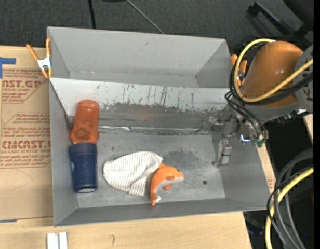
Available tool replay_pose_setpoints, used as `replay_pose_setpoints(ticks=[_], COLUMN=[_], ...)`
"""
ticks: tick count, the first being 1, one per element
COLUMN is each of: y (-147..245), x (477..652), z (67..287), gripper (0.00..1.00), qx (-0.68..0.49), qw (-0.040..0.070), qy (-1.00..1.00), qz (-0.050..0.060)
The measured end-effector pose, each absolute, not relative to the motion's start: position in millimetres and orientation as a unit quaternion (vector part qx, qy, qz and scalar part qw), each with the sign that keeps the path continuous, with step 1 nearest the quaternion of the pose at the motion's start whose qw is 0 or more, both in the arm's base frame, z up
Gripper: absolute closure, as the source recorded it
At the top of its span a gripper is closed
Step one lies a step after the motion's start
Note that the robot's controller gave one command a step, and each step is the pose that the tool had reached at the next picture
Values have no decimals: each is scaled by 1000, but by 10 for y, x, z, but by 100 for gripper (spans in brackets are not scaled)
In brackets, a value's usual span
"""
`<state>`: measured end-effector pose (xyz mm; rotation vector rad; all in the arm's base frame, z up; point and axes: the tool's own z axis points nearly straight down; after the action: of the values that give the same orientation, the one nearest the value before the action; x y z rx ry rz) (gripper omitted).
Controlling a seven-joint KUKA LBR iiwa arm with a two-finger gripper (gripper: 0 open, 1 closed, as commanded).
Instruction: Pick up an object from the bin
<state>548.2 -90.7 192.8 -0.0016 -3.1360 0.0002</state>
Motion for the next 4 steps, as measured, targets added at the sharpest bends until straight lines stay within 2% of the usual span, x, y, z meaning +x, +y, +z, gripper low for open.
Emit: replay_pose_setpoints(ticks=[1, 2, 3, 4], y=[-903, -490, -81, 60], x=[5497, 5269, 5320, 5213], z=[1977, 1237, 1241, 1022], gripper=[0, 0, 0, 0], qx=[0, 43, 10, -25], qw=[-1, -2, 1, -1], qy=[-1000, -999, -1000, -1000], qz=[1, 1, -1, -1])
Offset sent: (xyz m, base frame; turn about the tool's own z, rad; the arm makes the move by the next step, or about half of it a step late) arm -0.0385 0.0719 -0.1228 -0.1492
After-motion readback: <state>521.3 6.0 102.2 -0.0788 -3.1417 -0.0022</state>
